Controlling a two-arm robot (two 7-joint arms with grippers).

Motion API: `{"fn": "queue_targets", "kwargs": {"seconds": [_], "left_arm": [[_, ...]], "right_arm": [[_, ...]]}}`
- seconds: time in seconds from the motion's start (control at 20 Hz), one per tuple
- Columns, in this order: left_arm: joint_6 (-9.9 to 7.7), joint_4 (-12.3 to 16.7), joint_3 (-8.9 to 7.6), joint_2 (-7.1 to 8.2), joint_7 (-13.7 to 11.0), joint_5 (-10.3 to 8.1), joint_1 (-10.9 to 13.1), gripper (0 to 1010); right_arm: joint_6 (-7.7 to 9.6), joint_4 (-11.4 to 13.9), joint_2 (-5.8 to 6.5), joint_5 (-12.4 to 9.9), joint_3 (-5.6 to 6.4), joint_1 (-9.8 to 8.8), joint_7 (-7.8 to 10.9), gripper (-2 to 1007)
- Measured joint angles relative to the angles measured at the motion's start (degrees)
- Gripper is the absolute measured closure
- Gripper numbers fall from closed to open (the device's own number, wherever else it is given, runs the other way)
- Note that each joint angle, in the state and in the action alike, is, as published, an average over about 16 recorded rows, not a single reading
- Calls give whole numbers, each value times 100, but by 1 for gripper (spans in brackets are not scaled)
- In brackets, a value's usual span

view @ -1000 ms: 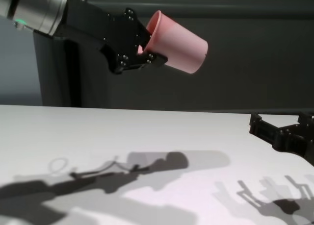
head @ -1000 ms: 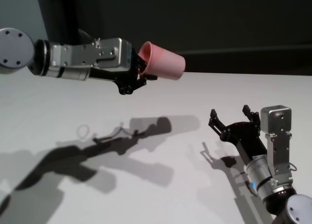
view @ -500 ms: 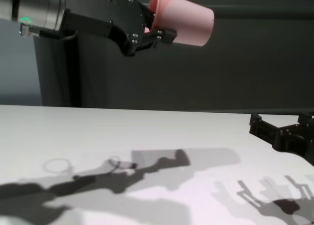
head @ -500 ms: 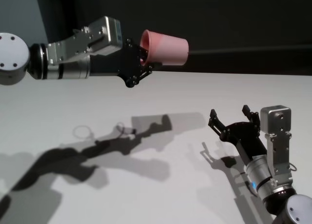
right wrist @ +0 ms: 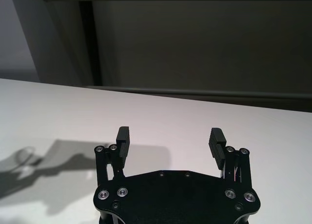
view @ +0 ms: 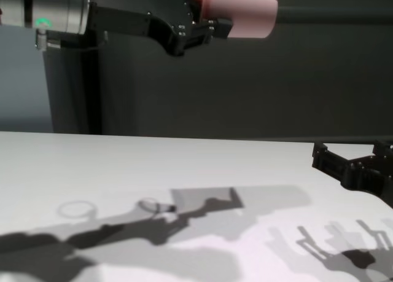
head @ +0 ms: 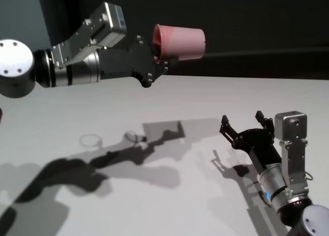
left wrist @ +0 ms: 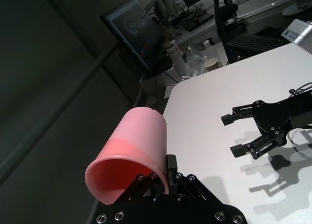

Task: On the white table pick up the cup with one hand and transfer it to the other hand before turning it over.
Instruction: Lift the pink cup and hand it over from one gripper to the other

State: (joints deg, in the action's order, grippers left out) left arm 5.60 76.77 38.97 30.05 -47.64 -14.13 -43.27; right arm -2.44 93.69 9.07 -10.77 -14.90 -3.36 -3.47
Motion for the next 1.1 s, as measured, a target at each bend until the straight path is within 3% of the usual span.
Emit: {"fn": "queue_targets", "kwargs": {"seconds": [0.55, 1.1], "left_arm": [[-99, -98, -69, -133, -57, -512, 159, 960], [-10, -192, -91, -139, -211, -820, 198, 959]], "right_arm": [[0, 0, 0, 0, 0, 0, 0, 3], [0, 0, 0, 0, 0, 0, 0, 3]]}}
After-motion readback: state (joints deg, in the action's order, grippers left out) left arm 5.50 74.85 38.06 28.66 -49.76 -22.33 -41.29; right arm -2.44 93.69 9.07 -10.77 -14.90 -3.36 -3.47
